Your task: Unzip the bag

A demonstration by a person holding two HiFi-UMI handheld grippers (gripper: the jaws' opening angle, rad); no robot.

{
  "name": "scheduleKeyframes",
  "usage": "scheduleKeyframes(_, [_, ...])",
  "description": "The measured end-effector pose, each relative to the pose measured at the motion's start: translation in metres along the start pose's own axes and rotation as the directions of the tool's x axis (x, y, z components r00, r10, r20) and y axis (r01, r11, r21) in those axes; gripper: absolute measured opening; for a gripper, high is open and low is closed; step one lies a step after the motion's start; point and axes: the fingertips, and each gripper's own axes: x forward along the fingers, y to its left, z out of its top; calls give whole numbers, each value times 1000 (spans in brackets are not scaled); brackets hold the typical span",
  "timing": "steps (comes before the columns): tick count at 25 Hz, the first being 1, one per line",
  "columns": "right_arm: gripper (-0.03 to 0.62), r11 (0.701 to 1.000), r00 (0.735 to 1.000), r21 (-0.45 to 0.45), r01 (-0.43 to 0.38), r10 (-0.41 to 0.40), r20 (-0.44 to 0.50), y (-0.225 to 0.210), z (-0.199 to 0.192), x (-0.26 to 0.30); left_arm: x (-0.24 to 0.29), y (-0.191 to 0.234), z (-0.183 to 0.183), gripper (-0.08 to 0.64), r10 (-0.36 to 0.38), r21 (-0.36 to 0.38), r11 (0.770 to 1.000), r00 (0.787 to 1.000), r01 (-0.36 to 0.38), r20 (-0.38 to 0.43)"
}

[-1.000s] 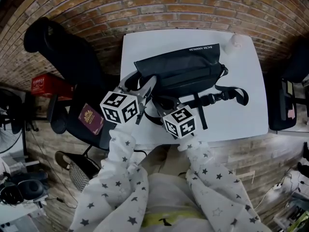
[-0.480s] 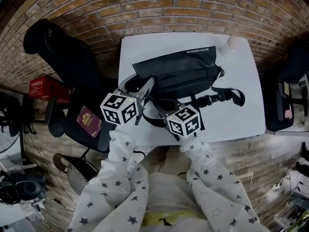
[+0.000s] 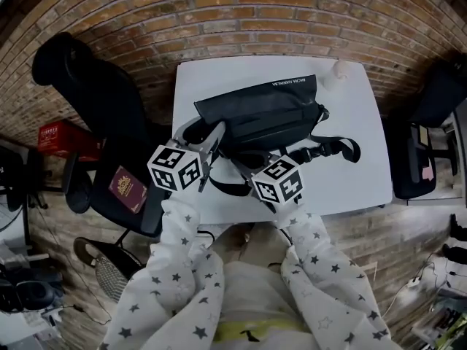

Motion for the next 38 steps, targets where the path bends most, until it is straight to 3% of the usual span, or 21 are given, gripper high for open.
scheduleKeyframes(12, [17, 992, 985, -30, -126, 122, -124, -8, -1, -18, 4, -4, -5, 160, 50, -13, 999, 999, -50, 8])
scheduleKeyframes(24, [16, 975, 965, -61, -214, 201, -167, -14, 7, -25, -1, 4, -6, 161, 123, -4, 992, 992, -123, 24])
scheduleKeyframes(38, [15, 970, 963, -126, -209, 182, -198, -37, 13, -40, -1, 6, -6, 161, 183, 23, 983, 983, -183, 29])
